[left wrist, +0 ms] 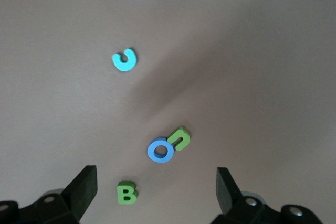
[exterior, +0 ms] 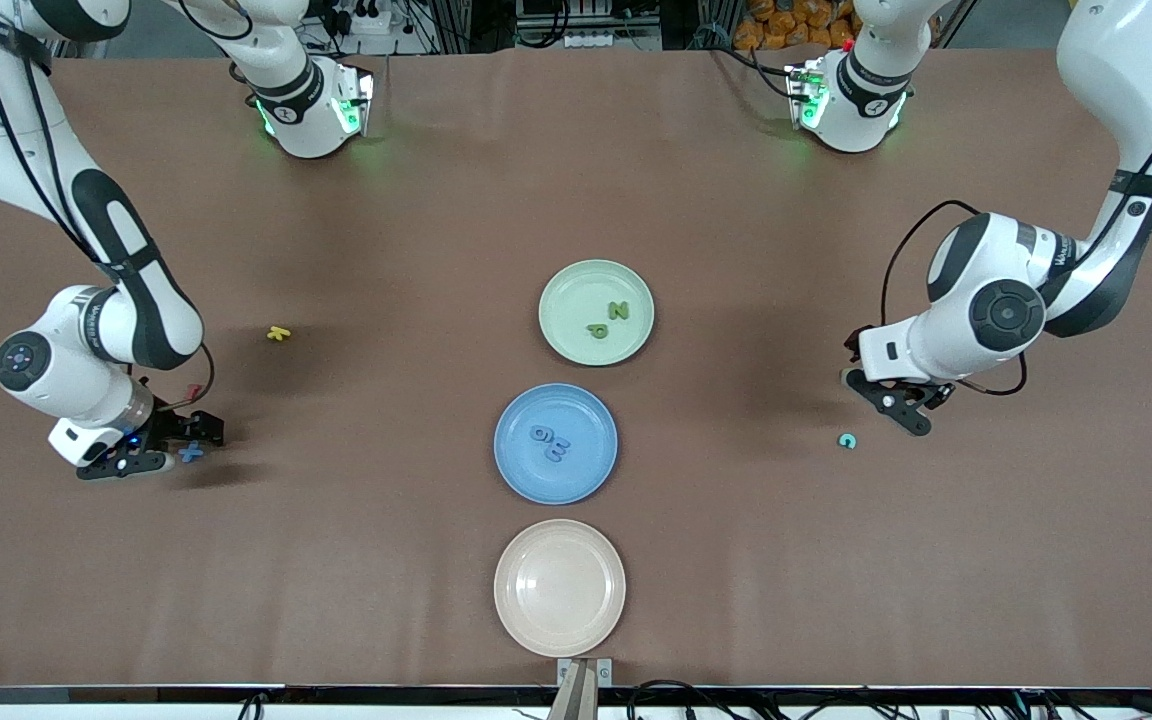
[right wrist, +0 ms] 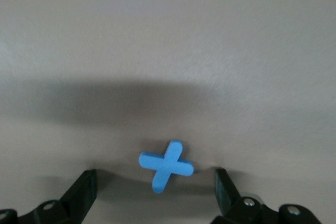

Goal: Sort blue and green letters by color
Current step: 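Grasp the blue X with the right gripper while the left gripper grasps the n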

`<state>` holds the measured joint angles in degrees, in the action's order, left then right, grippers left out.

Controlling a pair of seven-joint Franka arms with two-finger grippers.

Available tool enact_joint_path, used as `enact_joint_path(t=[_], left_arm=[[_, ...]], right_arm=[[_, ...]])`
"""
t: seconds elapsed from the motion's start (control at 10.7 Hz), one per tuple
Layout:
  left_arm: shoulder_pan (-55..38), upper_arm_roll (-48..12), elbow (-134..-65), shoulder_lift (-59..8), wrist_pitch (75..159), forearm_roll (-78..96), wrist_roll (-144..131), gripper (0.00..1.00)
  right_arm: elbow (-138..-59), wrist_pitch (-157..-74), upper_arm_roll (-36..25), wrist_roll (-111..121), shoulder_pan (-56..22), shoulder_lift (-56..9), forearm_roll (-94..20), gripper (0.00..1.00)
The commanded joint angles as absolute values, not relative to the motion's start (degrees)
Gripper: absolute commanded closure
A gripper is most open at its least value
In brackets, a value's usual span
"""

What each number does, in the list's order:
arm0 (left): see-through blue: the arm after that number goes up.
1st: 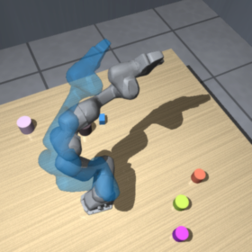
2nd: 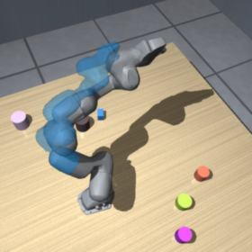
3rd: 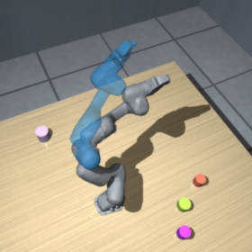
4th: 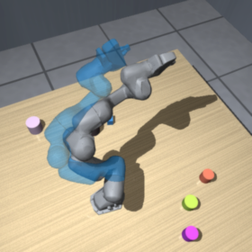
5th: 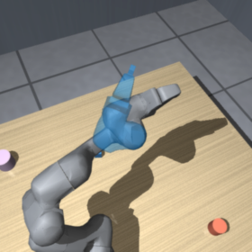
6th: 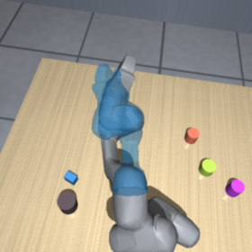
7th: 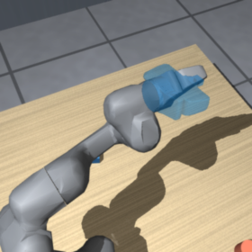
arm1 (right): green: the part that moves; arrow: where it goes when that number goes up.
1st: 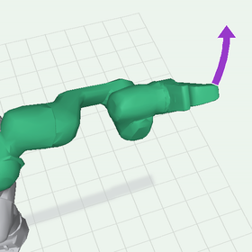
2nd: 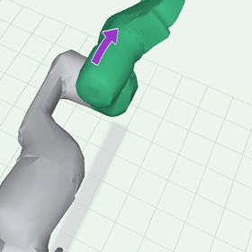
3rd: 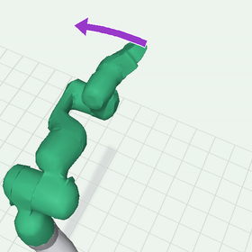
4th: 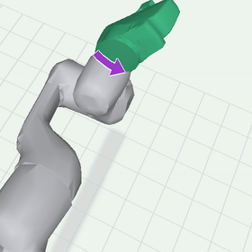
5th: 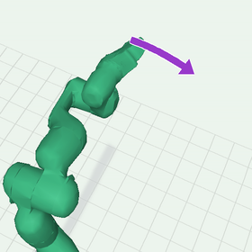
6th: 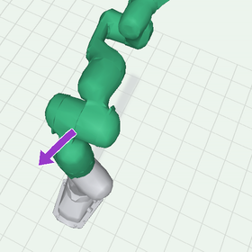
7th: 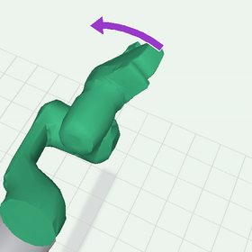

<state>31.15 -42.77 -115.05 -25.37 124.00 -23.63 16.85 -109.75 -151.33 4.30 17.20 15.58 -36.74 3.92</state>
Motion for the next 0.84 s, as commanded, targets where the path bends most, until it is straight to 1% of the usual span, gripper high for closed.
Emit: enact_joint_path(t=[0.0,0.09,0.19,0.28,0.37,0.56,0.66,0.75], left_arm=[[35.8,-45.2,-122.7,-22.6,133.6,-25.6,26.4,0.0],[37.1,-45.3,-124.3,-22.9,136.6,-25.6,30.5,0.0],[37.2,-45.2,-125.4,-22.8,137.9,-25.6,32.1,0.0],[37.2,-45.3,-126.1,-22.4,138.1,-26.3,33.2,0.0],[37.3,-45.3,-126.1,-22.4,138.4,-29.6,34.6,0.0],[37.2,-45.3,-126.7,-22.9,140.2,-31.4,34.9,0.0],[37.2,-45.3,-127.3,-22.9,141.1,-31.4,34.9,0.0],[37.2,-45.3,-127.4,-23.0,141.2,-31.4,34.9,0.0]], right_arm=[[-111.7,-153.3,5.0,17.5,16.7,-36.6,5.3,0.0],[-111.8,-153.2,5.0,17.6,16.7,-36.6,5.3,0.0],[-111.8,-153.2,5.0,18.1,16.7,-36.6,5.4,0.14],[-111.8,-153.2,5.0,18.6,16.6,-36.6,5.4,0.31],[-111.7,-153.1,5.0,18.6,16.6,-36.6,5.4,0.35],[-111.5,-153.2,5.0,18.5,16.6,-36.6,5.1,0.38],[-111.4,-153.2,5.0,18.4,16.6,-36.6,4.9,0.43],[-111.3,-153.2,5.0,18.5,16.6,-36.6,5.0,0.53]])
